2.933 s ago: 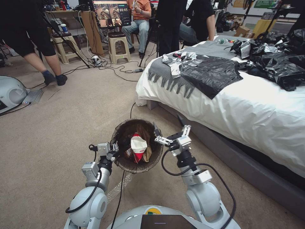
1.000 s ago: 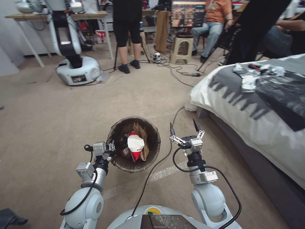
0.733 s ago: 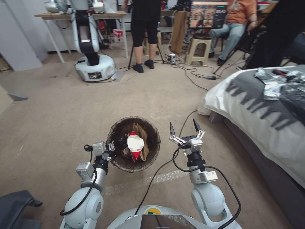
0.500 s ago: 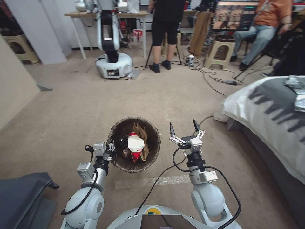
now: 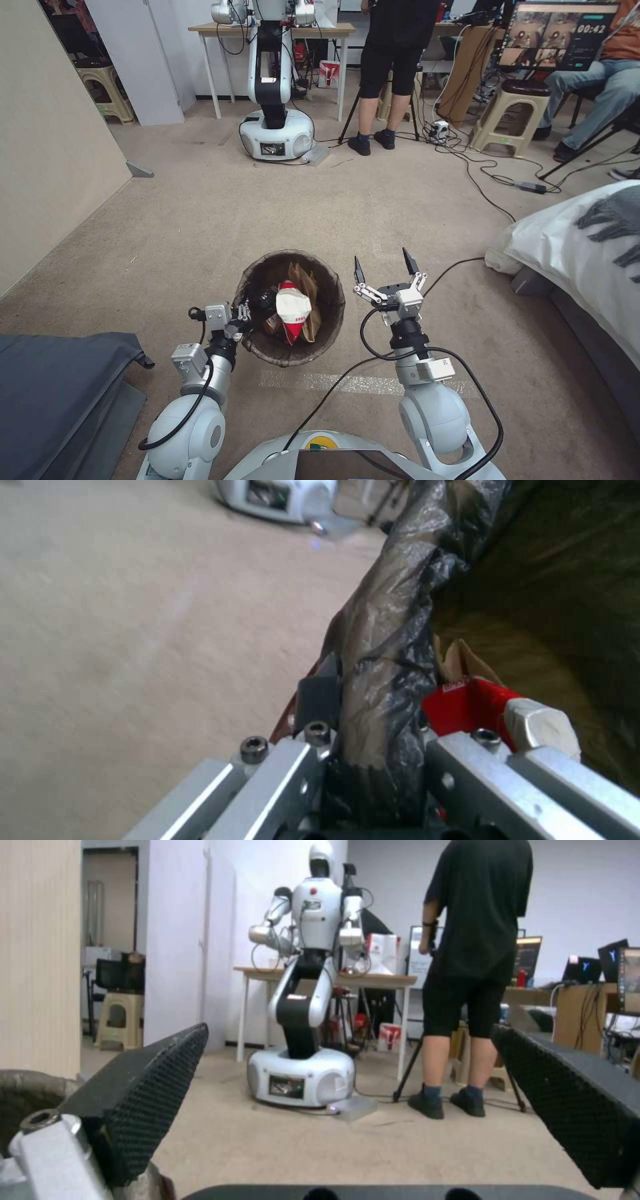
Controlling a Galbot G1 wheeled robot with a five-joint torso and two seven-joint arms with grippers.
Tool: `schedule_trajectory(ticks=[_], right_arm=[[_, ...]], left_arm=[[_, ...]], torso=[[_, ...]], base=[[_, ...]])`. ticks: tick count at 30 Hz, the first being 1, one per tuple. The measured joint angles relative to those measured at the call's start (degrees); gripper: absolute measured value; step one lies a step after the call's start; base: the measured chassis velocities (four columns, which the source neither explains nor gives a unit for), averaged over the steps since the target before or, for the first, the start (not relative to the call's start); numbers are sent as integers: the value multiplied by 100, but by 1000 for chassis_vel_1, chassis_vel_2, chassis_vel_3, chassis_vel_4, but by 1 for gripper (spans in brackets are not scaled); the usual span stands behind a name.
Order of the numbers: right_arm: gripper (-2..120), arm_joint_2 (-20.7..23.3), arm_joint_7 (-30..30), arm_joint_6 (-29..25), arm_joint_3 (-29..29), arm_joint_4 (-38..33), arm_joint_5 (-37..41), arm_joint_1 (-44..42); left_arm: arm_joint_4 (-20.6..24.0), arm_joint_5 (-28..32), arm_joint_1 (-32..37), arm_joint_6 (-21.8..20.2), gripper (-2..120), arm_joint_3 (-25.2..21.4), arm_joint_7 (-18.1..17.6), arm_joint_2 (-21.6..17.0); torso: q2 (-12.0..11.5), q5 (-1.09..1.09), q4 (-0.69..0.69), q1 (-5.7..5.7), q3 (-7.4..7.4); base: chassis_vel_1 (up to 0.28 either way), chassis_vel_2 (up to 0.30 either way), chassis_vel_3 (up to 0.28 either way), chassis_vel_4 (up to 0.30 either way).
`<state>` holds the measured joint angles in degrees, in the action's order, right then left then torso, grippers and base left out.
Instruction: Pick up the trash bin, then pick up the garbage from the floor and place it into the trash bin.
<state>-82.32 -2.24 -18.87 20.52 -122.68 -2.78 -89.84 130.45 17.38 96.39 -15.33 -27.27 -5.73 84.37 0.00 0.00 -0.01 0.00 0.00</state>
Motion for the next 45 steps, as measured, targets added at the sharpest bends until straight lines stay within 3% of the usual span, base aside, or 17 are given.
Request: schedule_trajectory(ticks=[3,6,7,9,12,29,45], right_arm=[[100,-5,5,1,0,-1,0,13],[100,-11,7,1,3,-2,0,23],[100,-11,7,1,3,-2,0,23],[100,-25,12,-9,4,-4,-1,22],[100,-40,26,-28,4,-9,-1,12],[100,-11,69,-134,27,-23,-11,-66],[100,-38,130,-211,32,-2,-71,-148]], left_arm=[[68,228,31,-167,2,55,-1,-23],[289,939,81,-762,2,135,-87,-83],[289,939,81,-762,2,135,-87,-83],[403,1526,79,-1406,2,192,-314,-109],[292,1750,45,-1635,2,172,-515,-96],[-236,1555,-147,-1553,2,35,-711,-40],[-898,2024,-339,-1357,2,-109,-879,4]], torso=[[0,0,1,0,0],[0,0,0,0,0],[0,0,0,0,0],[0,0,0,0,0],[0,0,1,0,0],[0,0,1,0,0],[0,0,1,0,0]], base=[[0,0,0,0],[0,0,0,0],[0,0,0,0],[0,0,0,0],[0,0,0,0],[0,0,0,0],[0,0,0,0]])
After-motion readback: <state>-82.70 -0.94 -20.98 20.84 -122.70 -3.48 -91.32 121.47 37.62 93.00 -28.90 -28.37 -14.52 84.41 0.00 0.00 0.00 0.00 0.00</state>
